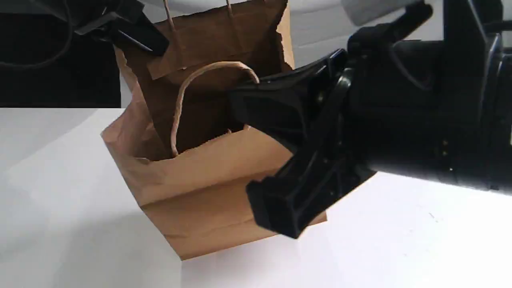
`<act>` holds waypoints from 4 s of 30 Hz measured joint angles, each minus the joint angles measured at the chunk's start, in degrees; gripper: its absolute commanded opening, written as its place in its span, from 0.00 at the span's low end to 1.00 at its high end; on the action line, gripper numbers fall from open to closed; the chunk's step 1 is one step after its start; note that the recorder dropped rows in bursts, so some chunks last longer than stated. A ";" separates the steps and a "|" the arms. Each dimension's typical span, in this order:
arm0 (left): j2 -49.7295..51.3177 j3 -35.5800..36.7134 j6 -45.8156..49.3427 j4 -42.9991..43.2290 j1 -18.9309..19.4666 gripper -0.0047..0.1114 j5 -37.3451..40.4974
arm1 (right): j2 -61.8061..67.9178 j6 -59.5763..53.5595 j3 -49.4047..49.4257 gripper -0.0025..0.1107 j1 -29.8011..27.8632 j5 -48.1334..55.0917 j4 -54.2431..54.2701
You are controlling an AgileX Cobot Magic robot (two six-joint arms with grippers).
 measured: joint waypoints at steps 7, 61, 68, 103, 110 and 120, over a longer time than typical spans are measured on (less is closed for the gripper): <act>4.37 -0.23 -1.29 -0.43 -1.15 0.04 0.11 | -0.09 1.91 0.31 0.02 0.00 -0.25 0.00; 2.70 -2.31 -2.19 3.11 -1.76 0.49 -0.19 | -0.09 4.85 7.97 0.09 0.00 -4.05 0.38; 1.19 -2.31 -2.44 5.56 -1.76 0.49 -0.19 | -0.09 4.85 7.97 0.45 0.00 -4.01 0.38; -20.27 5.06 -2.54 9.24 -1.76 0.04 -0.20 | -20.75 27.48 7.97 0.02 0.00 10.80 -36.25; -36.07 24.22 -1.88 9.24 -1.76 0.04 -13.36 | -27.73 48.76 7.97 0.02 0.00 29.55 -58.33; -58.35 62.31 -0.08 2.81 -1.76 0.04 -46.81 | -31.80 50.78 7.97 0.02 0.00 29.84 -66.41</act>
